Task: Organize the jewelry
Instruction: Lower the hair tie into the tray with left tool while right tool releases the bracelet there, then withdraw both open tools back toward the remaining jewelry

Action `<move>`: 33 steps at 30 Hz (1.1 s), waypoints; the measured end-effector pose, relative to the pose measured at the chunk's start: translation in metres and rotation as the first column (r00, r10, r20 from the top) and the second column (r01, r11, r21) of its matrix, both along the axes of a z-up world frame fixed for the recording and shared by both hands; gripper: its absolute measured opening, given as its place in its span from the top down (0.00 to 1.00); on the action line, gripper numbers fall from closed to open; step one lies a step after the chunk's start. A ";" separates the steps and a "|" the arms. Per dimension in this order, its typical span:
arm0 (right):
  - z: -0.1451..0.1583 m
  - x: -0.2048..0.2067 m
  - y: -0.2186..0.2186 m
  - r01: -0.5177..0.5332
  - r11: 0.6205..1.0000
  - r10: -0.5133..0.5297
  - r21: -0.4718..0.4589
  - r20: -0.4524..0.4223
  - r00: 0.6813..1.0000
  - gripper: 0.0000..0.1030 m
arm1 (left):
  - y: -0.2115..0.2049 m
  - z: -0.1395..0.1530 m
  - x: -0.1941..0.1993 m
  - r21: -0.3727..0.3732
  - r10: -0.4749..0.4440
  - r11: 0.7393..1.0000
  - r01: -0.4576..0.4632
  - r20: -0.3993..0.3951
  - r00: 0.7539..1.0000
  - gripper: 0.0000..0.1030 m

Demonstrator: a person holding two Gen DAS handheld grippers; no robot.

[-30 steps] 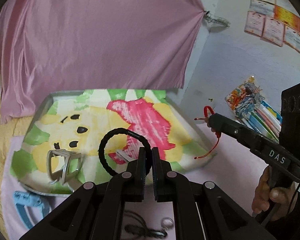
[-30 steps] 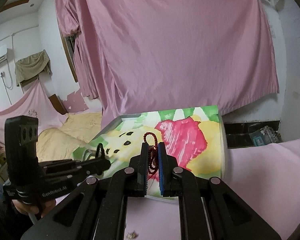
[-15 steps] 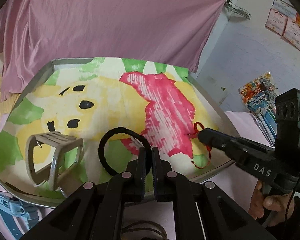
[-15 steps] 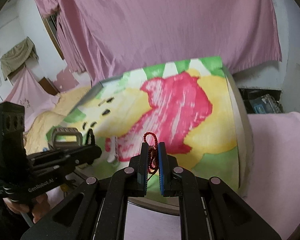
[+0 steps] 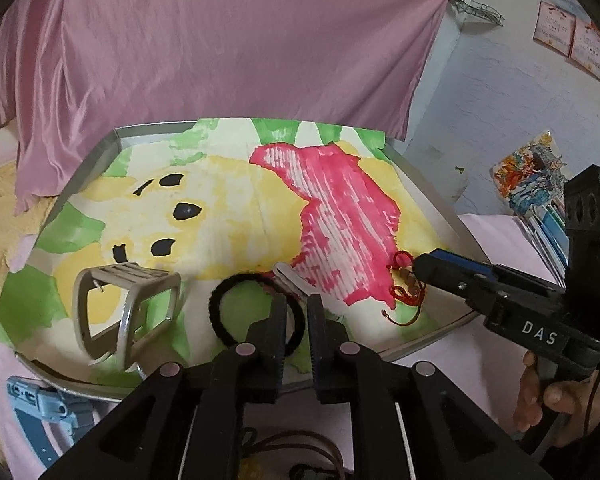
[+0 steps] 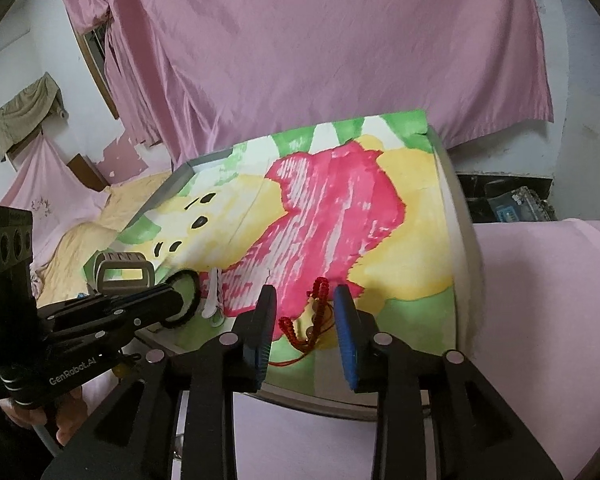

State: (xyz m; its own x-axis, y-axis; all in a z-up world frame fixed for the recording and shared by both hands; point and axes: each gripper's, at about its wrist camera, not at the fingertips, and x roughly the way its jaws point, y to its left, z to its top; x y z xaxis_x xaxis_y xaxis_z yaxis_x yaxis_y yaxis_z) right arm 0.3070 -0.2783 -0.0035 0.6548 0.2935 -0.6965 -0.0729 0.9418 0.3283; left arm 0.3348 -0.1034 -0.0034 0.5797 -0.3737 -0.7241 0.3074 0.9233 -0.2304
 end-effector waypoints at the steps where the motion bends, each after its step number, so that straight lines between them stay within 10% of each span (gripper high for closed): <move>1: 0.001 -0.002 -0.001 0.004 1.000 -0.004 -0.001 0.006 1.000 0.74 | 0.000 0.001 -0.001 0.000 0.001 1.000 -0.001 0.003 1.000 0.87; 11: 0.030 -0.049 -0.010 0.066 0.998 -0.064 -0.011 0.164 0.984 0.50 | 0.015 0.026 -0.037 -0.058 0.062 0.997 -0.054 0.139 0.988 0.64; 15: 0.044 -0.078 -0.007 0.084 0.996 -0.076 -0.021 0.244 0.967 0.27 | 0.028 0.040 -0.063 -0.107 0.123 0.989 -0.101 0.226 0.966 0.17; 33: 0.068 -0.192 0.025 0.154 0.984 -0.090 -0.085 0.506 0.858 0.05 | 0.079 0.054 -0.177 -0.068 0.229 0.972 -0.224 0.464 0.856 0.01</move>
State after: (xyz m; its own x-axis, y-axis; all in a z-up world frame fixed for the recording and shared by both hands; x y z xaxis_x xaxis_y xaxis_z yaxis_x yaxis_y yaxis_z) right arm 0.1147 -0.2530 0.0644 0.9484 0.1248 -0.2914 -0.0786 0.9831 0.1651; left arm 0.1577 -0.0247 0.0511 0.9174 -0.1972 -0.3457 0.1639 0.9787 -0.1236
